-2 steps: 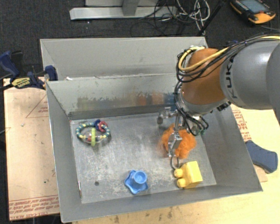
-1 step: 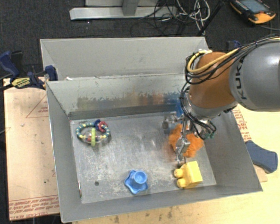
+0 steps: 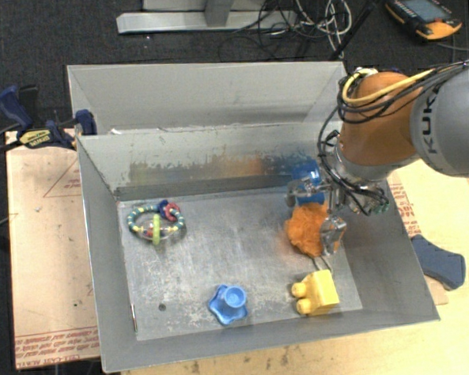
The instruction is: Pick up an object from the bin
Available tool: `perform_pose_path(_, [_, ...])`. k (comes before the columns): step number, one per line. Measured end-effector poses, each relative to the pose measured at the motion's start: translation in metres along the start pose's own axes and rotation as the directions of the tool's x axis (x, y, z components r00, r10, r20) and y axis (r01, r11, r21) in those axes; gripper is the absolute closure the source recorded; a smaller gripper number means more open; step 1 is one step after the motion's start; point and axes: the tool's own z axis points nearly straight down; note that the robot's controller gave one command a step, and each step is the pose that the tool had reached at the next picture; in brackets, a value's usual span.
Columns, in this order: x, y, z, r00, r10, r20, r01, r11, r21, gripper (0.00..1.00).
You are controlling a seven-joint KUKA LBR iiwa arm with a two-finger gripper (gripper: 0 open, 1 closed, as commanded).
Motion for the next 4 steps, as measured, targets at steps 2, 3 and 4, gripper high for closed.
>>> perform_pose_path(2, [-0.016, 0.004, 0.031, 0.996, -0.088, -0.001, 0.088, 0.996, -0.003, 1.0])
perform_pose_path(3, [-0.016, 0.004, 0.031, 0.996, -0.087, -0.001, 0.087, 0.996, -0.003, 1.0])
perform_pose_path(4, [-0.014, 0.005, 0.025, 0.996, -0.087, -0.004, 0.087, 0.996, -0.005, 1.0])
